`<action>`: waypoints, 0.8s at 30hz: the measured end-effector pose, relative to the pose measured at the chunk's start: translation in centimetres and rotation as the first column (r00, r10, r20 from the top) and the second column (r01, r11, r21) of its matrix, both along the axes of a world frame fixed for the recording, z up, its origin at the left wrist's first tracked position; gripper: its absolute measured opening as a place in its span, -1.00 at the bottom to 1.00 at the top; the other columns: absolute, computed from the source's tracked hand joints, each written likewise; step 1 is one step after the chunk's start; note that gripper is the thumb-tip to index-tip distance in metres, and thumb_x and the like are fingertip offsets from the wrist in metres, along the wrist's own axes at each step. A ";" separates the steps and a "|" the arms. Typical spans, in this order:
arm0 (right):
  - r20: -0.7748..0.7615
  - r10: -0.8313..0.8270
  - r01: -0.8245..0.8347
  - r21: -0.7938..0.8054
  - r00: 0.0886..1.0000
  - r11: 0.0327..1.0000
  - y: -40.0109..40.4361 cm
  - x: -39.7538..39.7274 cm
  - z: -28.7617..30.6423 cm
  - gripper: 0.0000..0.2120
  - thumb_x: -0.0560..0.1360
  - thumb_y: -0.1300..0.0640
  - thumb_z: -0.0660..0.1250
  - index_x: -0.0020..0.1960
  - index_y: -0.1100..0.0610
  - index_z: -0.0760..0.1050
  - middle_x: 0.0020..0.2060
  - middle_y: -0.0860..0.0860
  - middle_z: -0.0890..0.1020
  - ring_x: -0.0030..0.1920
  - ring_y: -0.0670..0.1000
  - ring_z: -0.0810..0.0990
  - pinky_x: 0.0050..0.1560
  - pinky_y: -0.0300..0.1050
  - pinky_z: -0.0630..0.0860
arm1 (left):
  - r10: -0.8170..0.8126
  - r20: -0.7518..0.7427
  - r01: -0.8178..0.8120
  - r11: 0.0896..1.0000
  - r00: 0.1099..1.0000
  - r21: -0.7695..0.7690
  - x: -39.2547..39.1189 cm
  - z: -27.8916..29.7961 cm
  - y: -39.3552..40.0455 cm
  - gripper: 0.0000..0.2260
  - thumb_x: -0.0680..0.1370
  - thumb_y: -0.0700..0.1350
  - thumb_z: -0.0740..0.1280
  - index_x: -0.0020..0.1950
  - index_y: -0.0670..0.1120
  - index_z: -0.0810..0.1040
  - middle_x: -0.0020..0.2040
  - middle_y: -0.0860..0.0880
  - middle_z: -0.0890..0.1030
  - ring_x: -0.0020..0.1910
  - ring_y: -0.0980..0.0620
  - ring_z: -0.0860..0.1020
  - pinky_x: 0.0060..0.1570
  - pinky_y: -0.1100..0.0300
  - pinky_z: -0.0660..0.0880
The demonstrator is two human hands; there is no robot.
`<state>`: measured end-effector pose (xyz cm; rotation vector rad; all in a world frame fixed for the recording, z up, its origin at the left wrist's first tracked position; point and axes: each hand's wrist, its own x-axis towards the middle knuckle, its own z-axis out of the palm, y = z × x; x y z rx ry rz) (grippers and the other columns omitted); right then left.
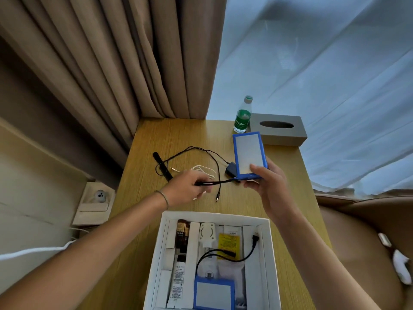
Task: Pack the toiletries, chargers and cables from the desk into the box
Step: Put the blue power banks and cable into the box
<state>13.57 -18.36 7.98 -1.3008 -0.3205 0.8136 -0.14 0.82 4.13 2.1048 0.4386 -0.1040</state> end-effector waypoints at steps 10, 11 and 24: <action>-0.066 0.277 -0.283 -0.120 0.959 0.951 -4.9 -1.2 -0.4 -0.58 0.42 0.12 0.37 0.27 0.12 0.55 -0.08 0.10 0.64 -0.16 0.04 0.62 -0.24 -0.16 0.57 | -0.439 -0.252 0.420 0.898 0.862 -0.128 -3.0 5.9 0.2 -0.75 0.55 0.24 0.34 -0.04 0.12 0.71 -0.45 0.16 0.41 -0.48 0.19 0.32 -0.47 0.39 0.29; -0.054 0.317 -0.321 -0.167 0.947 0.932 -5.4 -1.7 -0.4 -0.57 0.41 0.11 0.38 0.28 0.09 0.55 -0.05 0.10 0.63 -0.13 0.03 0.62 -0.22 -0.16 0.56 | -0.447 -0.274 0.428 0.895 0.852 -0.127 -3.4 5.7 -0.3 -0.78 0.57 0.21 0.33 -0.02 0.14 0.71 -0.43 0.16 0.46 -0.45 0.20 0.36 -0.43 0.38 0.32; -0.098 0.385 -0.338 -0.703 0.918 0.626 -7.8 -7.2 -6.2 -0.83 0.51 0.15 0.45 0.03 0.06 0.49 -0.06 0.06 0.65 -0.13 0.02 0.72 -0.27 -0.11 0.68 | -0.300 -0.492 0.439 0.877 0.817 0.194 -6.5 1.8 -6.8 -0.87 0.59 0.00 0.36 -0.01 0.05 0.71 -0.16 0.15 0.68 -0.16 0.14 0.61 -0.09 0.16 0.59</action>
